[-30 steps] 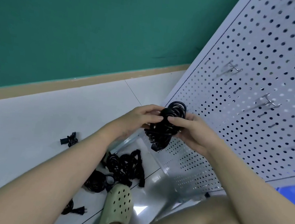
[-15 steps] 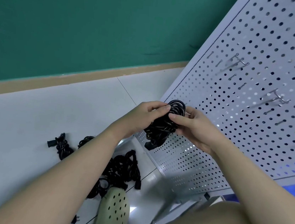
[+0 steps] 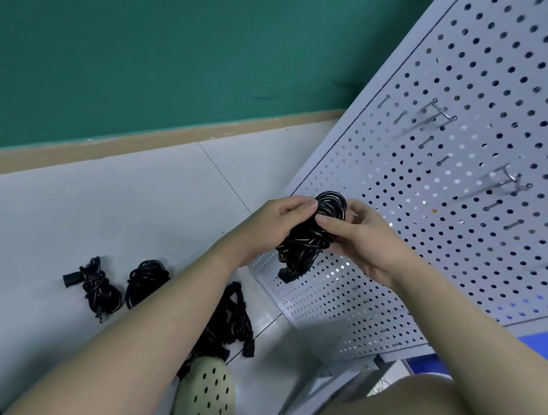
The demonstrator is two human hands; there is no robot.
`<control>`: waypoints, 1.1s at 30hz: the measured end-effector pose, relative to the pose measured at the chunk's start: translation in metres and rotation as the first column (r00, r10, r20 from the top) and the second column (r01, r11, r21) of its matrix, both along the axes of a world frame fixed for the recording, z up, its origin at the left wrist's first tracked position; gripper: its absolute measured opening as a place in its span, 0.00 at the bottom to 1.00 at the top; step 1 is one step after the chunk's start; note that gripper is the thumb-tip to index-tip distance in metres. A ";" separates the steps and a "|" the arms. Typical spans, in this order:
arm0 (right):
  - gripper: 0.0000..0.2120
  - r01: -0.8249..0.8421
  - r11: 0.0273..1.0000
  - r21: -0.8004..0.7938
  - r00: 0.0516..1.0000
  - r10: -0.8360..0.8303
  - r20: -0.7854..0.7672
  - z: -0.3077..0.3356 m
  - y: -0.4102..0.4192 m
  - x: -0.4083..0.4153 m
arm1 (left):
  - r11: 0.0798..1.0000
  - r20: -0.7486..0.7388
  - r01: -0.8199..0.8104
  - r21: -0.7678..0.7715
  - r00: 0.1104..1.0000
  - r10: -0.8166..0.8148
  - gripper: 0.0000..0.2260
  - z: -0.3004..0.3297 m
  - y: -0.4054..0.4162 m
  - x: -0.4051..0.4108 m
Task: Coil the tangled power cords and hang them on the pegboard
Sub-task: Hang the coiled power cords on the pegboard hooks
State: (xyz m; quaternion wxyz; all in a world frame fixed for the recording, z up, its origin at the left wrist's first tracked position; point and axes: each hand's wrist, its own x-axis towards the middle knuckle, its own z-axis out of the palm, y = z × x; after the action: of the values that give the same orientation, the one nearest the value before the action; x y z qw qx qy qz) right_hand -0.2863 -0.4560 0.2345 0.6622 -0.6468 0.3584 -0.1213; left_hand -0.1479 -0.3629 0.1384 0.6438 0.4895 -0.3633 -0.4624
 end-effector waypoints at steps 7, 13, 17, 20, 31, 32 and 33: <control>0.26 0.115 0.988 -0.100 0.992 -0.120 -0.043 -0.009 -0.013 0.000 | 1.000 -0.014 -0.024 -0.012 1.000 0.024 0.18 -0.006 -0.017 -0.005; 0.25 0.143 0.945 -0.294 0.976 -0.183 -0.114 -0.010 -0.016 0.002 | 0.998 0.005 -0.064 -0.015 0.998 0.064 0.18 -0.006 -0.027 -0.007; 0.30 0.066 0.892 -0.448 0.954 -0.187 -0.232 -0.007 -0.016 -0.001 | 0.996 0.013 -0.091 -0.008 0.996 0.091 0.15 -0.006 -0.023 -0.008; 0.34 0.001 0.816 -0.578 0.915 -0.234 -0.329 -0.004 -0.017 -0.005 | 0.989 0.004 -0.148 -0.002 0.989 0.148 0.11 -0.005 -0.020 -0.008; 0.03 -0.180 0.665 -0.725 0.941 -0.099 -0.324 0.007 0.057 -0.001 | 0.916 0.199 -0.355 0.186 0.927 0.318 0.15 -0.029 0.049 0.035; 0.03 -0.220 0.694 -0.686 0.946 -0.020 -0.324 -0.004 0.073 0.006 | 0.894 0.191 -0.385 0.230 0.918 0.347 0.14 -0.039 0.062 0.044; 0.04 -0.263 0.735 -0.625 0.942 0.056 -0.331 -0.020 0.088 0.014 | 0.867 0.182 -0.413 0.277 0.909 0.375 0.13 -0.049 0.076 0.053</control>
State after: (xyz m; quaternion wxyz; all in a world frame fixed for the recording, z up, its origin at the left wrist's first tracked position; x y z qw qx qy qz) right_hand -0.2722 -0.3681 0.2141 0.3384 -0.8778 0.3279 -0.0861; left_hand -0.0946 -0.2869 0.0894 0.6165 0.6754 -0.2173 -0.3413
